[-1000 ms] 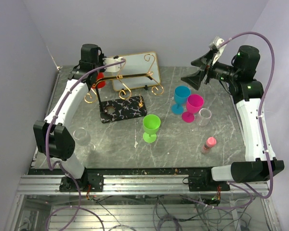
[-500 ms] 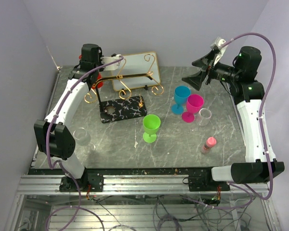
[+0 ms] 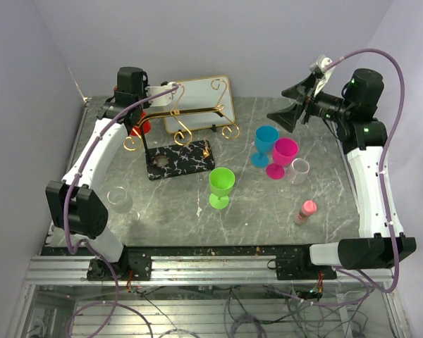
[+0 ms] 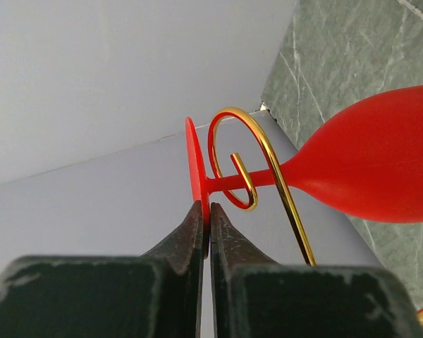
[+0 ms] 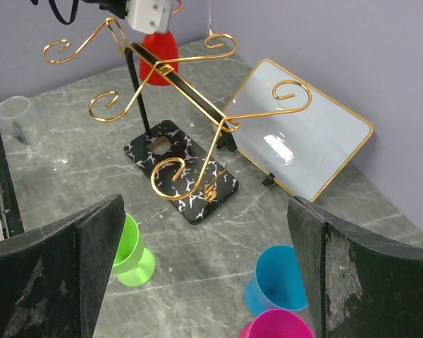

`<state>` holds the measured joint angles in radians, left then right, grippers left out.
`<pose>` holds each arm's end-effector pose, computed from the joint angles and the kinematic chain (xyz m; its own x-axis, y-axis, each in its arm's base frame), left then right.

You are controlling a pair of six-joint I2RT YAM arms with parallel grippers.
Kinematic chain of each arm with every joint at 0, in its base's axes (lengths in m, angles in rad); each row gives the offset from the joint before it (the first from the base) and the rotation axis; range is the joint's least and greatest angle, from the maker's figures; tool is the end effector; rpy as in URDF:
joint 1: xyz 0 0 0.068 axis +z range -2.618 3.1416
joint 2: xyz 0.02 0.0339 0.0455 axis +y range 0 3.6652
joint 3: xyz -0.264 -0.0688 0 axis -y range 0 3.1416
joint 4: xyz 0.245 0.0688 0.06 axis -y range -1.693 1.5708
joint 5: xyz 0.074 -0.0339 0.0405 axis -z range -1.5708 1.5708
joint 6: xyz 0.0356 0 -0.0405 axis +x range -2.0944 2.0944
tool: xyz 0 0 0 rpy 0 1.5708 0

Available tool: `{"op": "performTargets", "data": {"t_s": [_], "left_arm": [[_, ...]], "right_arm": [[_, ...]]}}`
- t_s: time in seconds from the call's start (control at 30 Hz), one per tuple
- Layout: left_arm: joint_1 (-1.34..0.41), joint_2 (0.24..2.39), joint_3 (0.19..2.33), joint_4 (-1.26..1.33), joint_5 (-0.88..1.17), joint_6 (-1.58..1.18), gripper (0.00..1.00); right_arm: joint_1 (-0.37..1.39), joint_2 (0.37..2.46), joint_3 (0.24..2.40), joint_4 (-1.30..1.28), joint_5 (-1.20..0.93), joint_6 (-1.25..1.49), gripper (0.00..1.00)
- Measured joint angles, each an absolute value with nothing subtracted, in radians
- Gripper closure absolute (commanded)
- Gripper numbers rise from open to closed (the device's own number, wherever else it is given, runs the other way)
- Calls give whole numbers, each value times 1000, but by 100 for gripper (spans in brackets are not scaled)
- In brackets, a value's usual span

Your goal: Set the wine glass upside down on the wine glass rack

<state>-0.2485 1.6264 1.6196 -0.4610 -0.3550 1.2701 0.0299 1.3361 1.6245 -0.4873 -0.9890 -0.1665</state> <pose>0.3674 -0.0805 0.3870 -0.1964 0.9738 -0.1147 0.3967 0.1859 0.8989 0.2671 0.0377 0.4790 -0.0564 -0.0928 -0.9941 -0.8563 0.5166 0.0003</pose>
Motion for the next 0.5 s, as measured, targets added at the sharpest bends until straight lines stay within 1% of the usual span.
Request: {"op": "performTargets", "data": {"t_s": [0.17,0.5], "left_arm": [[-249,1623,1612,-478,-354,1257,85],[-249,1617,1606,-507,-354,1237,76]], "right_arm": [[22,1326,1613,-476,-999,-159,1],[12,1318,1595,-467,-1006,-152,1]]}}
